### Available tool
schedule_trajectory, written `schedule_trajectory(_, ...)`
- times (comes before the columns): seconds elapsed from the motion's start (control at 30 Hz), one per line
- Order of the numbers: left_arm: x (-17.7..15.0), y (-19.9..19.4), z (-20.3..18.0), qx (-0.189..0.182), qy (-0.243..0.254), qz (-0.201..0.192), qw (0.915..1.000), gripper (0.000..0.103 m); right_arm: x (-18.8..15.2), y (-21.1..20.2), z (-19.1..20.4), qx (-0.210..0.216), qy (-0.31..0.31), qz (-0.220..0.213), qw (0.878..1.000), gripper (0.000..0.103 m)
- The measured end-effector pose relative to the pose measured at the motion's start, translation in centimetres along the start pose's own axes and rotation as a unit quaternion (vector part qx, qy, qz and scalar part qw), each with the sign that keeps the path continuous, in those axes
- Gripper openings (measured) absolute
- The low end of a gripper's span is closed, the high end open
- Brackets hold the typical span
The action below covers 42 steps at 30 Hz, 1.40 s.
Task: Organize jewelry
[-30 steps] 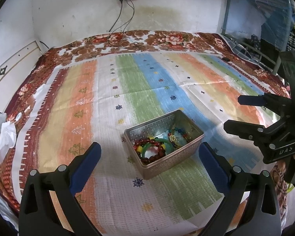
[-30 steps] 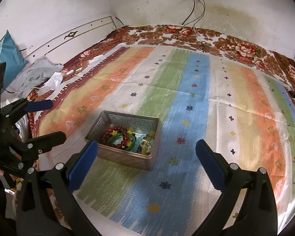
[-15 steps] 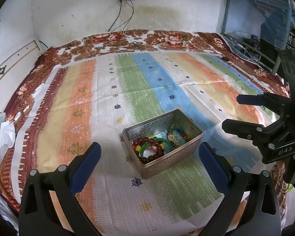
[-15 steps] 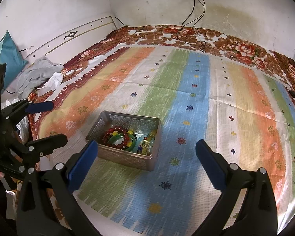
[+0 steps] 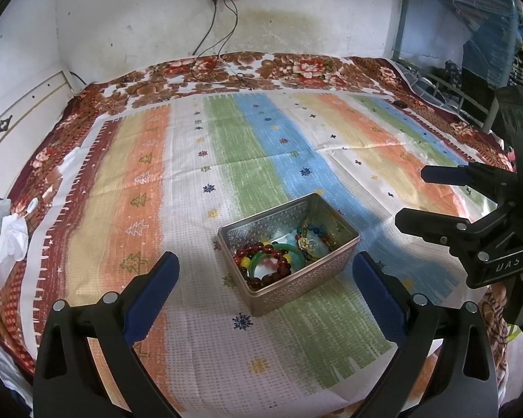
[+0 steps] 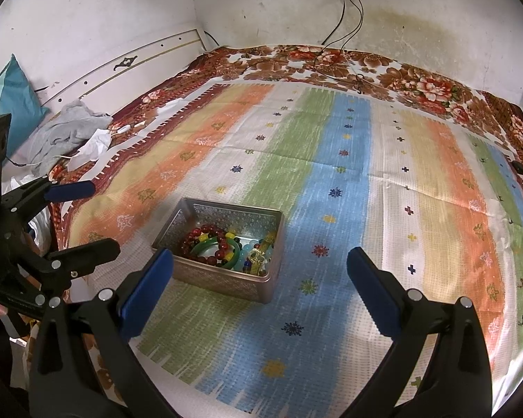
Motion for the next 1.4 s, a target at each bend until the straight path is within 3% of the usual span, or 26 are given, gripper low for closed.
schedule_trajectory(0.43,-0.2,0.1,-0.3,0.016,0.009,0.000,0.9998,0.098,0.0,0.0,0.0,-0.001,-0.001,0.000,1.000,0.098)
schedule_trajectory(0.67,-0.3,0.1,-0.8,-0.008,0.005,-0.007,0.9999,0.098,-0.3,0.0,-0.7,-0.003,0.002,0.004,1.000,0.098)
schedule_trajectory(0.97,0.0,0.5,-0.7,0.020,0.010,0.003,0.9997,0.098,-0.3,0.0,-0.8,-0.003,0.002,0.003,1.000,0.098)
schedule_trajectory(1.4,0.1,0.2,-0.5,0.020,0.008,0.000,0.9998,0.098,-0.3,0.0,-1.0,-0.004,0.002,0.003,1.000,0.098)
Point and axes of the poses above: each gripper's, at about its wrist camera, not at the fingertips, and y roughly the way its jaws point, z to its left, x to its top, the point moved 4 cm from there along y, roughly the way its jaws point, and after that the axes turned 15 degrees about -x, right-handed, at the moved point
